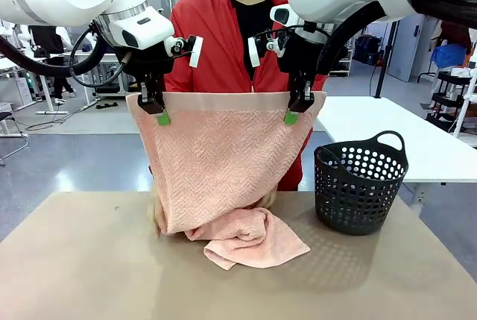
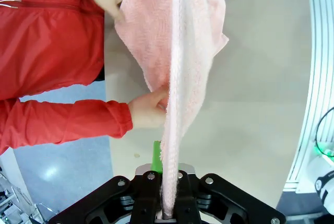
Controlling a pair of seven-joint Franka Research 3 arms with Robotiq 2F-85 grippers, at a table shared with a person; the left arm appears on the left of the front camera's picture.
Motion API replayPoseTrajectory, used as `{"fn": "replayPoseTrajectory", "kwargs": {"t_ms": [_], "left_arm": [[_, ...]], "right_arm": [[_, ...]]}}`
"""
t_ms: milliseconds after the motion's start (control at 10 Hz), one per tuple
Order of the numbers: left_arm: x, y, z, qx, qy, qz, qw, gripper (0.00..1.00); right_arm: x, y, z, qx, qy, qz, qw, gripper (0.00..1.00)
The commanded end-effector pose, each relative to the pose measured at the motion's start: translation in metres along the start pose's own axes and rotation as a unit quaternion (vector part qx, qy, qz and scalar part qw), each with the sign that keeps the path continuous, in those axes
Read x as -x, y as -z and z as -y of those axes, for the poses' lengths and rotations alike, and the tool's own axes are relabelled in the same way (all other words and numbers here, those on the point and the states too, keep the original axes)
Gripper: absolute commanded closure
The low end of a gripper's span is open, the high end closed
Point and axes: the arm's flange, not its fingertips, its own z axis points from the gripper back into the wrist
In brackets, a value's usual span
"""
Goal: Fold the towel.
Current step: Release the end of the 100 cm Hotel Towel you were holding and grab the top end of the folded side.
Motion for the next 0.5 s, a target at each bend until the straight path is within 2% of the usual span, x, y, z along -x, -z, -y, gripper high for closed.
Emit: {"fn": "replayPoseTrajectory", "kwargs": {"t_ms": [0,400], "left_arm": [[0.0001,-0.002,-0.0029,-0.007,0.003,-0.007,1.0,1.0],[0.0001,-0.002,-0.0029,-0.007,0.003,-0.007,1.0,1.0]], "right_arm": [[0.0009,-0.0006,0.0012,0.006,-0.004,-0.005,1.0,1.0],[0.0009,-0.0006,0.0012,0.006,-0.004,-0.005,1.0,1.0]]}}
